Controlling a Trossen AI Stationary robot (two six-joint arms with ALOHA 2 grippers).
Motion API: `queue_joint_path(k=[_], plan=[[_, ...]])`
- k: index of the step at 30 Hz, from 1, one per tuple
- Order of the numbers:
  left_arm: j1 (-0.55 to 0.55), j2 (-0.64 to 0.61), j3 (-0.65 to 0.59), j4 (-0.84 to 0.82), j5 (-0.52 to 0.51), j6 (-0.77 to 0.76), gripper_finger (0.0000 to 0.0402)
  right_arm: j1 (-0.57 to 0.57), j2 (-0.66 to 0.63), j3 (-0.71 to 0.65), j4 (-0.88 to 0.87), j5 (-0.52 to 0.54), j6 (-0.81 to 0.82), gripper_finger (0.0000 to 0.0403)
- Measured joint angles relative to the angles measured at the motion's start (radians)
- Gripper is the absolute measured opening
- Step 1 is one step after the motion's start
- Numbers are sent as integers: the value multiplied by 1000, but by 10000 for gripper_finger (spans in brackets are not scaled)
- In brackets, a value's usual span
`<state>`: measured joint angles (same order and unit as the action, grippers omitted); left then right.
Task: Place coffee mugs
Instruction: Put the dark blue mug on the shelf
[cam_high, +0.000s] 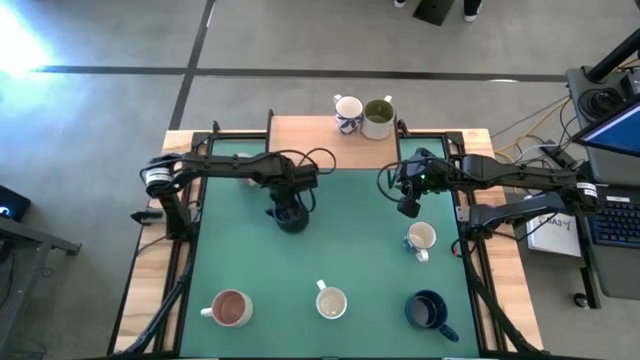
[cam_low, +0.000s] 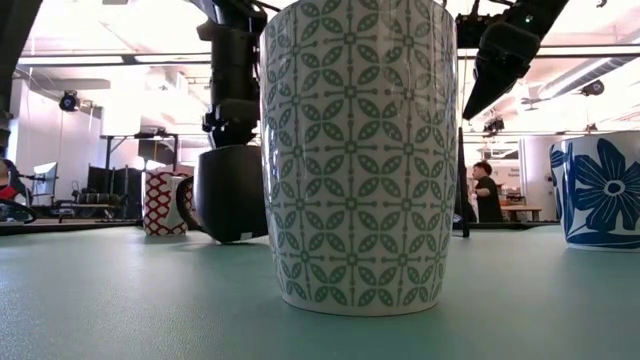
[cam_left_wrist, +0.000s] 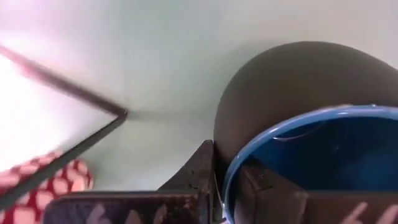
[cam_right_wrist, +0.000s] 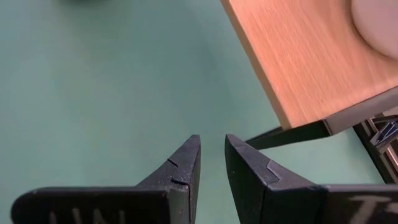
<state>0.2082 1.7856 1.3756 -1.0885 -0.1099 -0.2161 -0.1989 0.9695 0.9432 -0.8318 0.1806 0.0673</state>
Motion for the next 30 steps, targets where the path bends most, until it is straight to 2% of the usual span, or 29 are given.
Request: queue_joint_path(k=[6, 11, 21, 30], plan=[[2, 1, 25, 18, -2, 210, 5, 0, 0, 0, 3, 2, 2, 63], [2, 0, 45, 22, -3, 293, 9, 0, 0, 0, 3, 2, 14, 63], [2, 0, 43, 8, -3, 180, 13, 0, 0, 0, 3, 2, 28, 63], [1, 22, 33, 6, -3, 144, 15, 0, 0, 0, 4, 2, 30, 63]])
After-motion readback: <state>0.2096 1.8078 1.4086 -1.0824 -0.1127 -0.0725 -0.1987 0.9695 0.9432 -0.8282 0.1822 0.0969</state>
